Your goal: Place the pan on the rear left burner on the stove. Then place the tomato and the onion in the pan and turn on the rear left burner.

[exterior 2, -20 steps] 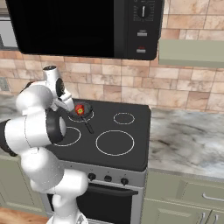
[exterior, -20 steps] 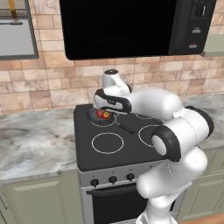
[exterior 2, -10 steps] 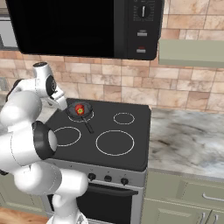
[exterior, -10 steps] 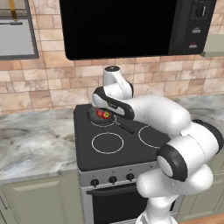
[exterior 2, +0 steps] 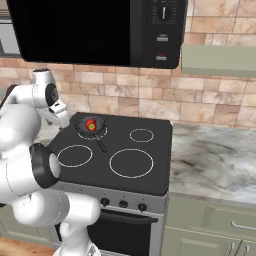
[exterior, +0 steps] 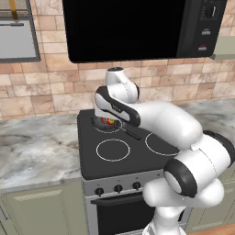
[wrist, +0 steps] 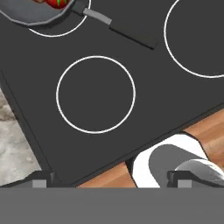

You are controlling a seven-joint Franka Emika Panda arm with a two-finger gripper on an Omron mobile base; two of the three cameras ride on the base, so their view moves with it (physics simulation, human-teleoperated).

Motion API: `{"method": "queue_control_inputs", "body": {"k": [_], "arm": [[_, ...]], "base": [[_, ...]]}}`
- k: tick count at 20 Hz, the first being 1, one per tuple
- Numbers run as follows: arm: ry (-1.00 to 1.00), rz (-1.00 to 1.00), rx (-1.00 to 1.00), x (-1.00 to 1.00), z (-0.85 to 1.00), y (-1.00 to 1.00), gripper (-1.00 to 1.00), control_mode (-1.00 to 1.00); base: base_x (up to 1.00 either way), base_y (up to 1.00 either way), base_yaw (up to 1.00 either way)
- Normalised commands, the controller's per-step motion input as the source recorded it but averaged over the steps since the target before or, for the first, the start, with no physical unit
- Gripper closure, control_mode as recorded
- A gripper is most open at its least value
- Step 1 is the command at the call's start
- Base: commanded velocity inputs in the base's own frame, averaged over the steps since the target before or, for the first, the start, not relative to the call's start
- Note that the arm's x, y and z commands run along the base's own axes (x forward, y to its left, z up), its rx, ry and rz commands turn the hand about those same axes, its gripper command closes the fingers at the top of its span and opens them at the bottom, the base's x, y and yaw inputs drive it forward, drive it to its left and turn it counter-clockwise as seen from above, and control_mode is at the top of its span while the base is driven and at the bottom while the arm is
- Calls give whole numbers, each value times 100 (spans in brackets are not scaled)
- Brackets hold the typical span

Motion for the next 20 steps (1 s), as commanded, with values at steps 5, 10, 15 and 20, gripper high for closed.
{"method": "queue_control_inputs", "body": {"k": [5,10,15,20], "arm": [[15,0,0,-60,0,15,-100,-100],[9,0,0,-60,-3,4,-100,-100],[0,2,-2,-36,-24,0,-100,-100],[0,5,-1,-11,-34,0,-100,-100]], "base": [[0,0,0],[0,0,0],[0,0,0],[0,0,0]]}}
